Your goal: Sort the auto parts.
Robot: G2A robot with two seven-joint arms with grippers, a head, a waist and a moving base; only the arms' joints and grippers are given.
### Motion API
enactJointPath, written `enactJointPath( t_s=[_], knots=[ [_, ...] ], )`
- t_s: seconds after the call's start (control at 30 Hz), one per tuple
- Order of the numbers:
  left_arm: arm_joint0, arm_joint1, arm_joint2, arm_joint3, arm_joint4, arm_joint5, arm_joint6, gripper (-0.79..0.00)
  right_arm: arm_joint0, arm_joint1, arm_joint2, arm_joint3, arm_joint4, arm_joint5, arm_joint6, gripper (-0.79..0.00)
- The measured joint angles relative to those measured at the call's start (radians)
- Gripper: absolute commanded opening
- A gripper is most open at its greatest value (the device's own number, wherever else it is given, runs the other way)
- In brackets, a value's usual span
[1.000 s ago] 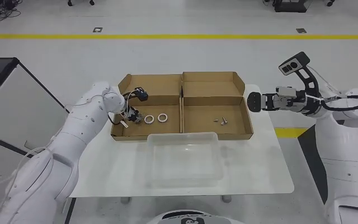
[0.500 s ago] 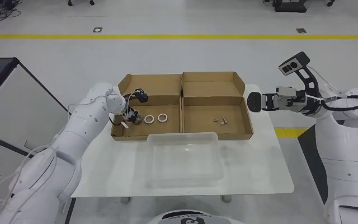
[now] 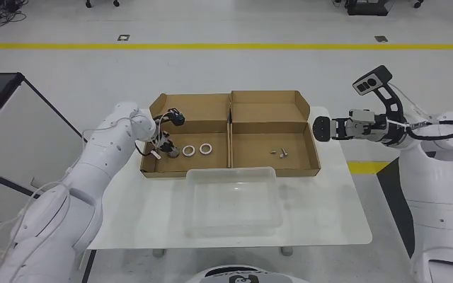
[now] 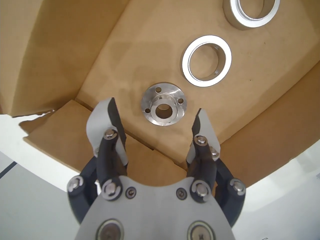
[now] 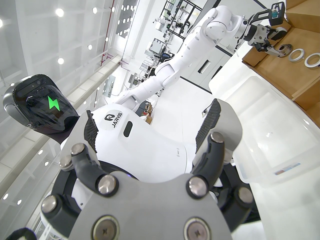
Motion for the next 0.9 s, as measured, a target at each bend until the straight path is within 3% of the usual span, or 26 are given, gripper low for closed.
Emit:
enactJointPath(
  t_s=[0.2,0.4,0.6,0.9],
  knots=[
    [-0.001,0.017,-0.041,-0.044,-0.026,-0.005,0.034,0.0,0.0,0.0,0.0,0.0,0.0,0.0,0.0,0.0],
    [0.035,0.052,-0.121,-0.17,-0.092,-0.019,0.085,0.0,0.0,0.0,0.0,0.0,0.0,0.0,0.0,0.0],
    [0.13,0.102,-0.246,-0.399,-0.225,-0.023,0.1,0.0,0.0,0.0,0.0,0.0,0.0,0.0,0.0,0.0],
    [0.354,0.173,-0.457,-0.818,-0.468,0.041,0.06,0.0,0.0,0.0,0.0,0.0,0.0,0.0,0.0,0.0]
  ],
)
